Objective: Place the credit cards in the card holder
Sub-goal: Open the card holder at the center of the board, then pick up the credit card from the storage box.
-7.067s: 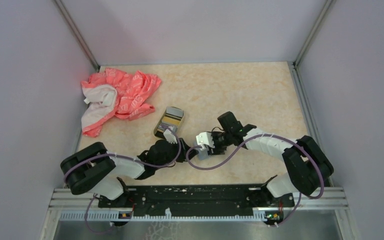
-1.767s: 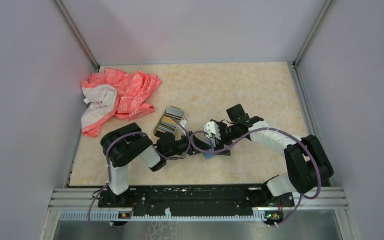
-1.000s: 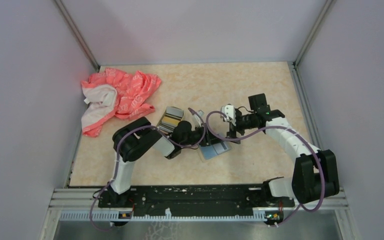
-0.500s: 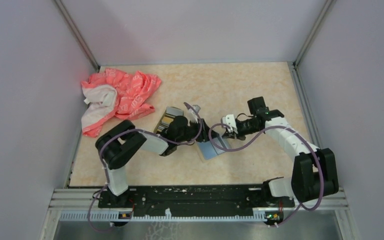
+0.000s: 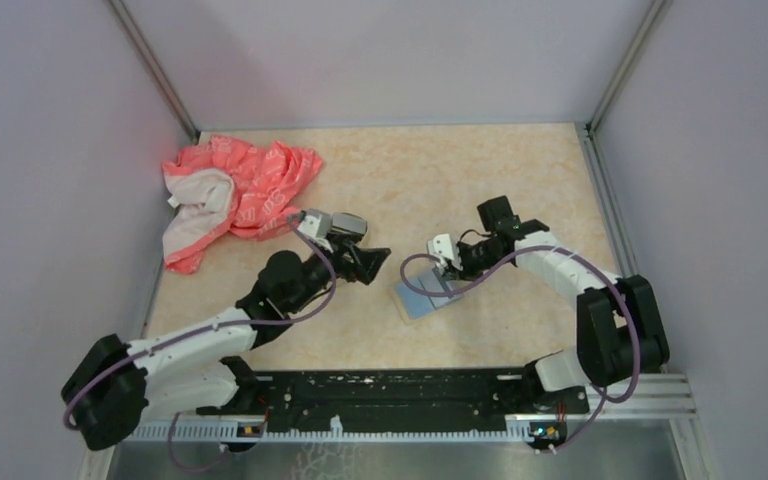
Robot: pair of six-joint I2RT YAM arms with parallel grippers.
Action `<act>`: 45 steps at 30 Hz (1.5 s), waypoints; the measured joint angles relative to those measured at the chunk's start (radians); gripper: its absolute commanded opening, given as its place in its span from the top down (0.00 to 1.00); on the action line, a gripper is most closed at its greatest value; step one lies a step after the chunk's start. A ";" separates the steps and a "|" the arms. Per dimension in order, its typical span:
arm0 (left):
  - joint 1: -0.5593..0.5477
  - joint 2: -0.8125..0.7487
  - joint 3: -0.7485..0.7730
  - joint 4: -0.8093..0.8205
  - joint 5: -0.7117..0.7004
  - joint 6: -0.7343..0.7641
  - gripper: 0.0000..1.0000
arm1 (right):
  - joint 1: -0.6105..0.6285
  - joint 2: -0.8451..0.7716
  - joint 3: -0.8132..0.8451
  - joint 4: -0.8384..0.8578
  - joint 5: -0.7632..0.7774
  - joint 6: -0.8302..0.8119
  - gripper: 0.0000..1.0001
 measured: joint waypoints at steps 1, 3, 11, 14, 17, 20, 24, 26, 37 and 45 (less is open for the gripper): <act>0.002 -0.056 -0.027 -0.011 -0.036 0.022 0.02 | 0.000 -0.003 0.000 0.008 0.011 0.013 0.66; 0.010 -0.166 -0.096 -0.022 -0.129 0.042 0.02 | 0.000 -0.019 0.000 0.024 0.027 0.041 0.41; 0.154 -0.311 -0.226 -0.112 -0.164 -0.084 0.04 | 0.000 -0.146 0.002 0.088 0.003 0.132 0.02; 0.184 -0.268 -0.225 -0.126 -0.145 -0.187 0.06 | 0.000 -0.151 0.031 0.080 -0.047 0.174 0.02; 0.207 -0.188 -0.202 -0.178 -0.140 -0.283 0.10 | 0.000 -0.133 0.104 0.075 -0.102 0.237 0.02; 0.222 -0.093 -0.121 -0.291 -0.163 -0.372 0.20 | 0.000 -0.119 0.143 0.150 -0.144 0.356 0.02; 0.238 0.008 0.039 -0.433 -0.224 -0.462 0.37 | 0.000 -0.117 0.110 0.226 -0.141 0.467 0.02; 0.259 0.053 0.100 -0.471 -0.239 -0.504 0.38 | 0.000 -0.117 0.077 0.254 -0.132 0.504 0.02; 0.304 0.396 0.376 -0.641 -0.216 -0.656 0.20 | 0.000 -0.105 0.051 0.325 -0.113 0.597 0.02; 0.306 0.594 0.659 -0.833 -0.236 -0.708 0.19 | 0.000 -0.105 0.044 0.337 -0.111 0.600 0.02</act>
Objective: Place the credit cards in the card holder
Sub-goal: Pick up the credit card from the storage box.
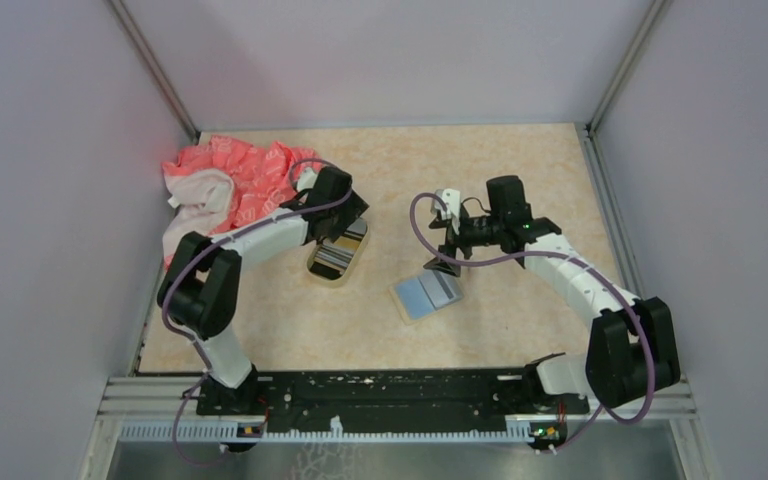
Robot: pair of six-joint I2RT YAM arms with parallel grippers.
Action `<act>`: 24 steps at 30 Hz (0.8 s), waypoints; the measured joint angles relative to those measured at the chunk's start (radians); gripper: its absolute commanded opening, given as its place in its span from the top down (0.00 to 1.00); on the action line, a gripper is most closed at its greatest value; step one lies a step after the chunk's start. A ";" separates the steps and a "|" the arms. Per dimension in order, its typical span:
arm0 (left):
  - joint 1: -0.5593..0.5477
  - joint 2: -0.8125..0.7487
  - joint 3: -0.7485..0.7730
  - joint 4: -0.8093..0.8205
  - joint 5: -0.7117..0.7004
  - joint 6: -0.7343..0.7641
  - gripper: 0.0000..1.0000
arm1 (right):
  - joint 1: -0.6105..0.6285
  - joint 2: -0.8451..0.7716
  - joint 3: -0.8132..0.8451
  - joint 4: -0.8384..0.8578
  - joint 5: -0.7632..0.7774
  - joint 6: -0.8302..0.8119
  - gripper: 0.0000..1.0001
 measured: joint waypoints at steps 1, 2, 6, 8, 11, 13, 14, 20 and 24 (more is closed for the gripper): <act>0.000 0.014 0.011 -0.016 0.000 0.002 0.18 | 0.000 0.000 0.000 0.000 0.000 0.003 0.02; 0.000 0.021 0.012 -0.031 -0.001 0.008 0.17 | 0.000 0.002 0.000 0.002 0.000 0.007 0.02; 0.000 -0.010 -0.011 -0.057 -0.008 0.080 0.12 | 0.000 0.023 0.000 0.019 -0.006 0.040 0.02; 0.000 -0.080 -0.066 -0.032 0.006 0.175 0.09 | 0.000 0.045 0.001 0.021 -0.014 0.059 0.02; 0.000 -0.249 -0.199 0.036 0.040 0.344 0.09 | 0.000 0.077 0.001 0.017 -0.021 0.077 0.02; 0.005 -0.388 -0.319 0.115 0.045 0.458 0.16 | 0.000 0.084 0.001 0.014 -0.024 0.087 0.02; 0.011 -0.454 -0.375 0.149 0.047 0.516 0.23 | 0.000 0.084 0.001 0.015 -0.026 0.092 0.02; 0.125 -0.500 -0.433 0.212 0.108 0.810 0.50 | 0.000 0.084 0.001 0.017 -0.034 0.103 0.02; 0.145 -0.389 -0.383 0.206 0.160 0.951 0.64 | 0.000 0.084 0.001 0.017 -0.035 0.104 0.02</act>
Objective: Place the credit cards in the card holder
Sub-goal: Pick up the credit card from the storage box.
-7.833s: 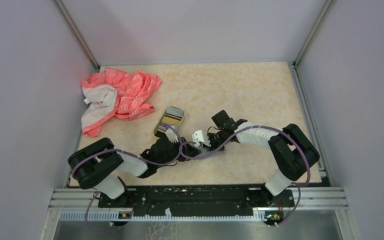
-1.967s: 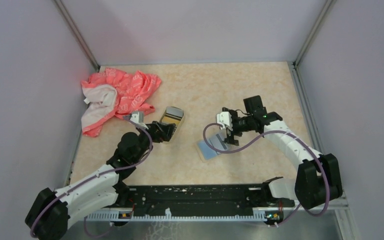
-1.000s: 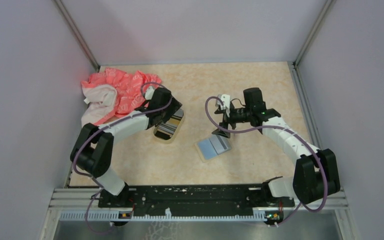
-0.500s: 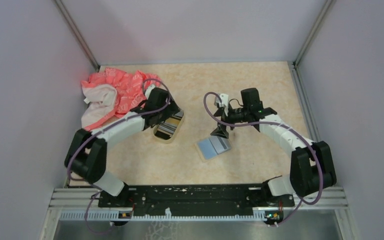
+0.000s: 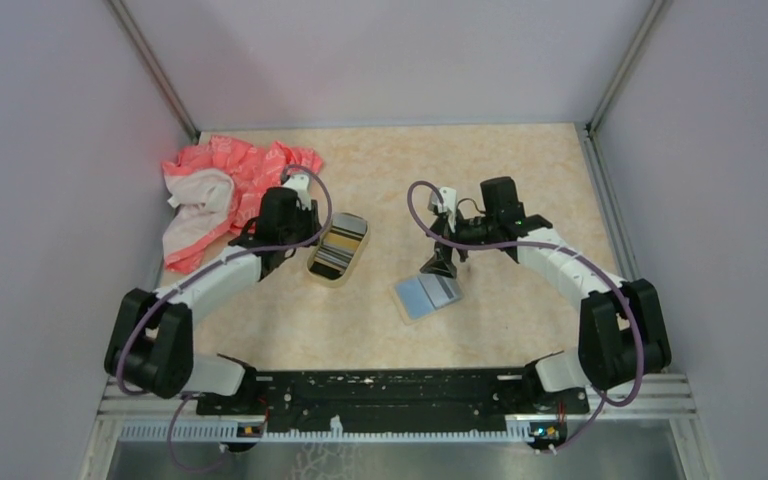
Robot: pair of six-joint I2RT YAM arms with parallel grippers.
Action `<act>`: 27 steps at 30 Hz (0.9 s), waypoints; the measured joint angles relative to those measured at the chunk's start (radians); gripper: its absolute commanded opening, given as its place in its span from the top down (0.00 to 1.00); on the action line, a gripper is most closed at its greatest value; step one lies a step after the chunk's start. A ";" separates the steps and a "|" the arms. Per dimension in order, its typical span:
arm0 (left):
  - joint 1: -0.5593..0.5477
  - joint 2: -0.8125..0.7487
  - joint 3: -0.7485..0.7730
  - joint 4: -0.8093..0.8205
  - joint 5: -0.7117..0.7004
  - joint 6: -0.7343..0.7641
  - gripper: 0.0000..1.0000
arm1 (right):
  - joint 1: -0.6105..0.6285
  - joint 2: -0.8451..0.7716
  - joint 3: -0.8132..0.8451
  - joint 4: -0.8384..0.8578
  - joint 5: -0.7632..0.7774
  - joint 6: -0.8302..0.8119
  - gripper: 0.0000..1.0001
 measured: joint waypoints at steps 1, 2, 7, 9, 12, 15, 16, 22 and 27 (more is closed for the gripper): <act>0.007 0.026 0.015 -0.005 0.023 0.026 0.64 | 0.000 0.000 0.000 0.000 -0.001 0.000 0.02; 0.020 0.056 0.037 -0.019 0.057 0.046 0.64 | 0.000 0.000 0.000 0.000 -0.003 0.000 0.02; 0.084 0.172 0.133 -0.061 0.185 0.113 0.62 | 0.000 0.000 0.000 0.000 -0.006 0.000 0.02; 0.090 0.207 0.161 -0.066 0.212 0.130 0.62 | 0.000 0.000 0.000 0.000 -0.008 0.000 0.02; 0.090 0.248 0.184 -0.070 0.258 0.145 0.61 | 0.000 0.000 0.000 0.000 -0.011 0.000 0.02; 0.089 0.288 0.201 -0.077 0.302 0.163 0.56 | 0.000 0.000 0.000 0.000 -0.012 -0.001 0.02; 0.089 0.301 0.208 -0.082 0.311 0.168 0.56 | 0.000 0.000 0.000 0.000 -0.013 -0.001 0.02; 0.089 0.361 0.234 -0.106 0.330 0.191 0.76 | 0.000 0.000 0.000 -0.002 -0.022 -0.001 0.02; 0.091 0.388 0.266 -0.120 0.334 0.209 0.93 | 0.000 0.000 0.000 -0.003 -0.028 -0.001 0.02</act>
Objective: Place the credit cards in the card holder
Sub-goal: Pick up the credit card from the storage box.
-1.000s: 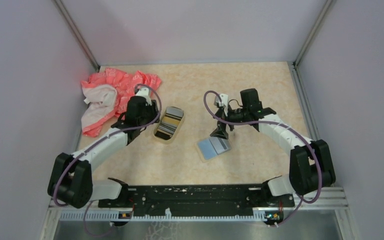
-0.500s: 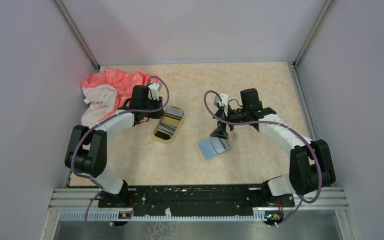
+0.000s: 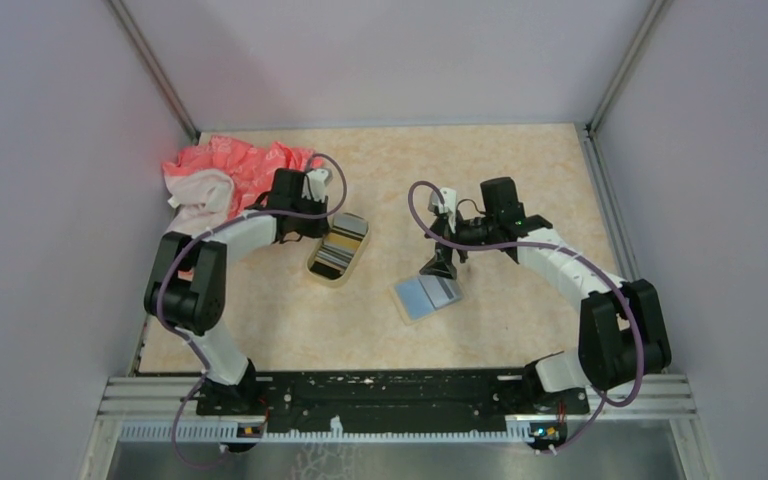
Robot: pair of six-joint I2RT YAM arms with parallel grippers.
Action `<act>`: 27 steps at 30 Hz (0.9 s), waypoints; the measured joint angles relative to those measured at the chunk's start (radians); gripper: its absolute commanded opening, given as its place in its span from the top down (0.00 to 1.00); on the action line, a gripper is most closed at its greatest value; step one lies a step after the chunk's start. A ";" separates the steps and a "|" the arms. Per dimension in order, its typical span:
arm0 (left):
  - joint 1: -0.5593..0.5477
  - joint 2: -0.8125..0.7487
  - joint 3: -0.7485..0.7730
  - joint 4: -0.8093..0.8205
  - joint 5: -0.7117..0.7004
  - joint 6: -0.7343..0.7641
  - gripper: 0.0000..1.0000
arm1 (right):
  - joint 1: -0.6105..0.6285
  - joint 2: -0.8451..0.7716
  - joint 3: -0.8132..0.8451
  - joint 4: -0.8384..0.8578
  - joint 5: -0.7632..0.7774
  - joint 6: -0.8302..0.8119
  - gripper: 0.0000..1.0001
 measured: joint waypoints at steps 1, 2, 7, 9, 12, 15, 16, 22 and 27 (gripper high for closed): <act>0.000 0.003 0.005 -0.004 0.002 0.004 0.95 | 0.000 0.000 0.000 0.000 -0.001 0.000 0.02; -0.001 0.005 0.007 -0.004 0.005 0.008 0.96 | 0.000 0.000 0.000 0.000 -0.002 0.000 0.02; 0.000 0.009 0.007 0.003 0.040 0.045 0.99 | 0.000 0.000 0.000 -0.001 -0.004 -0.003 0.02; -0.003 0.010 0.006 0.005 0.062 0.063 0.99 | 0.000 0.000 0.000 -0.001 -0.005 -0.003 0.02; -0.014 0.011 0.004 0.009 0.082 0.102 0.99 | 0.000 0.000 0.000 -0.001 -0.008 -0.003 0.02; -0.035 0.011 -0.001 0.019 0.087 0.140 0.99 | 0.000 0.000 0.000 0.000 -0.020 0.001 0.02; -0.042 0.011 -0.003 0.025 0.088 0.155 0.99 | 0.000 0.000 0.000 0.001 -0.023 0.003 0.02; -0.084 0.011 -0.016 0.057 0.107 0.233 0.99 | 0.000 0.000 0.000 0.034 -0.043 0.054 0.02; -0.105 0.011 -0.019 0.063 0.135 0.289 0.99 | 0.000 0.000 -0.012 0.092 -0.048 0.119 0.03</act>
